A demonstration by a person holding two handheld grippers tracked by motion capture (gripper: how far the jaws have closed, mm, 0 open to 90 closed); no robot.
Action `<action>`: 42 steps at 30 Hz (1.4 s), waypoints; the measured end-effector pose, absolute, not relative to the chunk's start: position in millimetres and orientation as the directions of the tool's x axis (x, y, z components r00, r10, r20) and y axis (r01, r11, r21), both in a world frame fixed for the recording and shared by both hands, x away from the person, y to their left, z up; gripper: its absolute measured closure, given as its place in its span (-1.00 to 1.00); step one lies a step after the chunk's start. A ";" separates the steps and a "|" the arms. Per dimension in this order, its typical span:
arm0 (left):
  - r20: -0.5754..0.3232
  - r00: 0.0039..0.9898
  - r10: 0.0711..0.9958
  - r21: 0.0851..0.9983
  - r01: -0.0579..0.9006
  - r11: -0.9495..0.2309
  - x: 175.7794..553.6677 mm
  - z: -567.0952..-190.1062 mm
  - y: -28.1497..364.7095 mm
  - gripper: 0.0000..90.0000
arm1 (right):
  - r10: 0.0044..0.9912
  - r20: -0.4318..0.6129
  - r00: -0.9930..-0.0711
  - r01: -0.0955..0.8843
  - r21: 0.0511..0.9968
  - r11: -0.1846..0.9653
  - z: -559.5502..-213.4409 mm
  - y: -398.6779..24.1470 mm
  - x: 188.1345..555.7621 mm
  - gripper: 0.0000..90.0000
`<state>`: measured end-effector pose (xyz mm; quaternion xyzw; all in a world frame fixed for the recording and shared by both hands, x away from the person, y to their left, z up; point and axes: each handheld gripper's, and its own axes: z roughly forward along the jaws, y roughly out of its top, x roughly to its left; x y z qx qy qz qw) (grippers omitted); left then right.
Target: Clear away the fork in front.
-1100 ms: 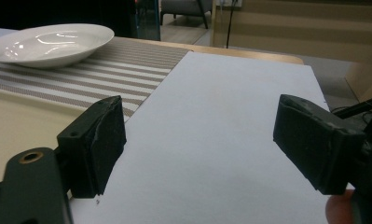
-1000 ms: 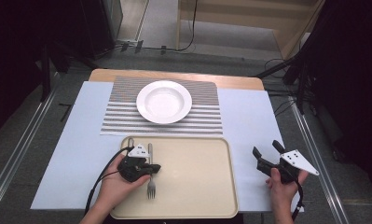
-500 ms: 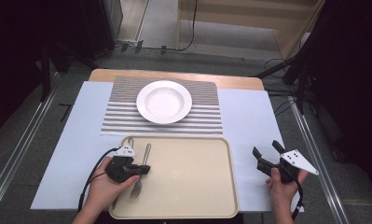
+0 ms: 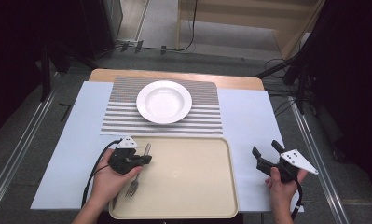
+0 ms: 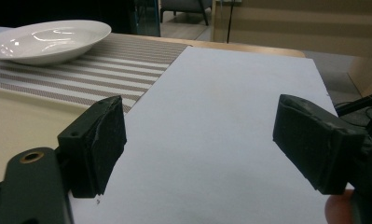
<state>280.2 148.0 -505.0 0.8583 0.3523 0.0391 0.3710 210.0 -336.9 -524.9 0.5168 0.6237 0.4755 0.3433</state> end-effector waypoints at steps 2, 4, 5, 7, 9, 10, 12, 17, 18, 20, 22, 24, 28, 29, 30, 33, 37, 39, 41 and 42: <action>-0.169 0.741 0.650 0.650 0.579 -0.492 280.9 -507.7 146.1 0.98 | 0.971 0.062 -0.230 0.316 0.949 0.014 -524.8 -337.6 209.6 -0.61; -0.163 0.740 0.652 0.648 0.579 -0.495 281.5 -509.4 147.3 0.97 | 0.971 0.067 -0.231 0.315 0.949 0.009 -525.0 -338.5 209.8 -0.61; -0.161 0.734 0.660 0.647 0.583 -0.491 281.8 -508.9 148.8 0.97 | 0.971 0.071 -0.229 0.316 0.949 0.006 -525.1 -338.7 210.0 -0.61; -0.157 0.728 0.667 0.647 0.586 -0.488 282.0 -508.6 150.5 0.98 | 0.971 0.069 -0.229 0.315 0.949 0.007 -525.1 -338.4 209.9 -0.61; -0.169 0.722 0.671 0.647 0.594 -0.477 282.6 -509.0 153.1 0.98 | 0.971 0.066 -0.231 0.317 0.948 0.011 -525.1 -337.4 209.7 -0.61; -0.172 0.723 0.669 0.647 0.595 -0.477 282.9 -509.1 154.0 0.98 | 0.971 0.063 -0.232 0.317 0.948 0.014 -525.1 -337.4 209.6 -0.61; -0.178 0.718 0.673 0.649 0.600 -0.468 283.5 -509.6 155.2 0.98 | 0.971 0.065 -0.232 0.316 0.949 0.012 -525.0 -337.5 209.5 -0.61; -0.183 0.715 0.675 0.654 0.601 -0.459 284.4 -510.3 157.0 0.98 | 0.971 0.065 -0.232 0.315 0.949 0.012 -525.0 -337.9 209.6 -0.61; -0.188 0.716 0.672 0.655 0.601 -0.458 284.8 -510.5 158.0 0.98 | 0.971 0.065 -0.232 0.315 0.949 0.012 -525.0 -337.6 209.6 -0.61; -0.193 0.719 0.668 0.661 0.598 -0.453 284.5 -510.8 158.7 0.97 | 0.971 0.065 -0.232 0.317 0.948 0.013 -525.1 -337.2 209.7 -0.61; -0.194 0.724 0.662 0.667 0.592 -0.452 283.2 -509.4 160.5 0.97 | 0.970 0.066 -0.233 0.317 0.948 0.012 -525.3 -336.9 209.9 -0.61; -0.204 0.726 0.657 0.675 0.590 -0.443 281.4 -507.1 163.3 0.97 | 0.970 0.062 -0.234 0.315 0.949 0.015 -525.9 -336.8 209.8 -0.61; -0.231 0.726 0.648 0.695 0.589 -0.412 279.7 -502.8 173.0 0.97 | 0.972 0.094 -0.216 0.311 0.950 -0.023 -528.8 -339.1 209.5 -0.60; -0.241 0.722 0.648 0.699 0.592 -0.400 279.7 -502.4 175.4 0.97 | 0.971 0.113 -0.210 0.306 0.951 -0.044 -529.3 -341.3 209.2 -0.59; -0.249 0.719 0.649 0.702 0.595 -0.391 279.8 -501.9 177.9 0.97 | 0.969 0.135 -0.205 0.301 0.951 -0.069 -529.6 -343.7 208.9 -0.58; -0.263 0.720 0.642 0.712 0.594 -0.375 278.2 -500.1 181.8 0.97 | 0.961 0.184 -0.206 0.305 0.945 -0.115 -530.9 -349.4 207.6 -0.57; -0.266 0.734 0.625 0.711 0.587 -0.387 274.7 -498.1 180.8 0.98 | 0.955 0.213 -0.208 0.296 0.944 -0.146 -531.5 -352.0 206.1 -0.60; -0.268 0.736 0.621 0.703 0.590 -0.396 274.0 -500.1 178.6 0.98 | 0.955 0.203 -0.218 0.313 0.941 -0.129 -531.9 -350.1 207.9 -0.58; -0.271 0.738 0.618 0.697 0.593 -0.403 273.7 -503.2 176.0 0.98 | 0.954 0.184 -0.235 0.329 0.939 -0.100 -531.9 -347.9 208.9 -0.59; -0.268 0.736 0.622 0.691 0.596 -0.408 273.7 -504.4 174.7 0.98 | 0.955 0.174 -0.238 0.326 0.941 -0.090 -531.9 -347.1 209.0 -0.59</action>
